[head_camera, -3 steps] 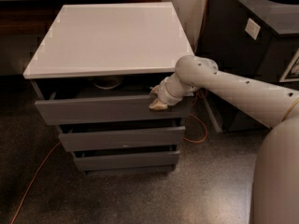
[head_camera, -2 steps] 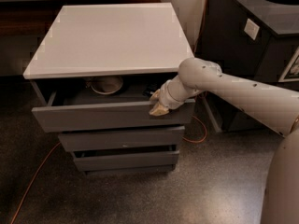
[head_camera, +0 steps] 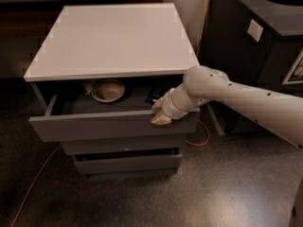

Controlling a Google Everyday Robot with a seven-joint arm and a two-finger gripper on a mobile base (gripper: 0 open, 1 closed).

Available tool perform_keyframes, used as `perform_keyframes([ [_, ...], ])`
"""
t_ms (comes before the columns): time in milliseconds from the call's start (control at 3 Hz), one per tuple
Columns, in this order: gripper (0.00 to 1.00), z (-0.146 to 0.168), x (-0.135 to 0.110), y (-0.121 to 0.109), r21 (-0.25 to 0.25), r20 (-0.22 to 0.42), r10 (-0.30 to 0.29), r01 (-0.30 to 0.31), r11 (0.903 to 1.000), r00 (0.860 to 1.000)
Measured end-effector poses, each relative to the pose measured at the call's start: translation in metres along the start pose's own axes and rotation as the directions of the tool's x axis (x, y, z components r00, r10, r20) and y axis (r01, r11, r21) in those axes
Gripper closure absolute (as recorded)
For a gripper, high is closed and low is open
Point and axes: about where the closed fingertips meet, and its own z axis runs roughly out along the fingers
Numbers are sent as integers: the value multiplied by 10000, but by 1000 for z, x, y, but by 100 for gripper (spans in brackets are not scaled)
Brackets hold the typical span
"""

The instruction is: Pick rxbar blueberry from top drawer and place on counter

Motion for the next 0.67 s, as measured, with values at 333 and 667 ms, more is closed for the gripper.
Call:
perform_keyframes([
  [333,100,0,0,0,0,0,0,0,10000,10000],
  [667,100,0,0,0,0,0,0,0,10000,10000],
])
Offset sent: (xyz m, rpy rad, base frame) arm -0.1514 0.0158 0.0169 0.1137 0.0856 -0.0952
